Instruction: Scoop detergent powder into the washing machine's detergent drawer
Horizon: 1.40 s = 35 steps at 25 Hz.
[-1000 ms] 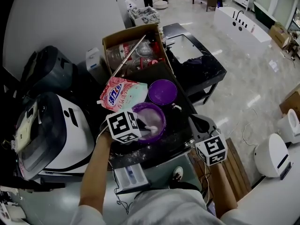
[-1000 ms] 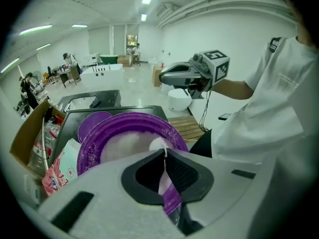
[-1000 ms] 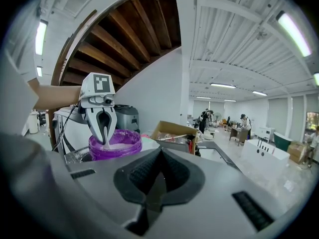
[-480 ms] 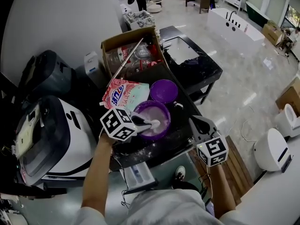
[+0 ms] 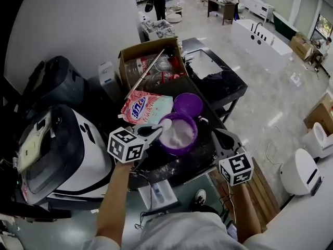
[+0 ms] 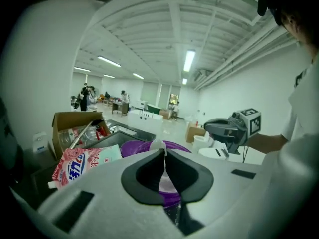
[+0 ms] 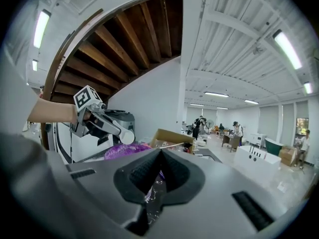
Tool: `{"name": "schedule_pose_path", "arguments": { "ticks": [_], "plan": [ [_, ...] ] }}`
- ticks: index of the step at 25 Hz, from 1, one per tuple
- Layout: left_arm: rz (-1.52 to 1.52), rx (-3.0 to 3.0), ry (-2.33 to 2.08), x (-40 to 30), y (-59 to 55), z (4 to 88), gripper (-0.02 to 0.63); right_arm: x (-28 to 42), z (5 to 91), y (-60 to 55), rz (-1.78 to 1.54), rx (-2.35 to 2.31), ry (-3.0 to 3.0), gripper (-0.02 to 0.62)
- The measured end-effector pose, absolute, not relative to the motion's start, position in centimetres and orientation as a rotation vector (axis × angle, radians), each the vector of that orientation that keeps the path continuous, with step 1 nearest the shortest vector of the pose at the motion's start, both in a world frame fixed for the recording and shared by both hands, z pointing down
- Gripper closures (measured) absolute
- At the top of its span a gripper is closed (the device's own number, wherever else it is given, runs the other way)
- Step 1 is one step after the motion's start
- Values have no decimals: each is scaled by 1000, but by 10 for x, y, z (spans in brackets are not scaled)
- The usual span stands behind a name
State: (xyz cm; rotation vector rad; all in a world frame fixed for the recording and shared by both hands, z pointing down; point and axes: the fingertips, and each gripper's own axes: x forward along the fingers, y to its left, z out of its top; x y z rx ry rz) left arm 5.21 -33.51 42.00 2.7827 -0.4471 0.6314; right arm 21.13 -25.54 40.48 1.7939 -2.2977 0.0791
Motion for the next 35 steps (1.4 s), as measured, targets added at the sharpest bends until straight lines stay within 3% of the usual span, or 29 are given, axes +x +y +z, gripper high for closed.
{"name": "schedule_pose_path", "arguments": {
  "ticks": [16, 35],
  "plan": [
    [141, 2906, -618, 11, -317, 343, 591, 160, 353, -229, -70, 1835, -2219, 597],
    [-125, 2586, -664, -96, -266, 351, 591, 69, 355, -192, -67, 1711, -2302, 597]
  ]
}}
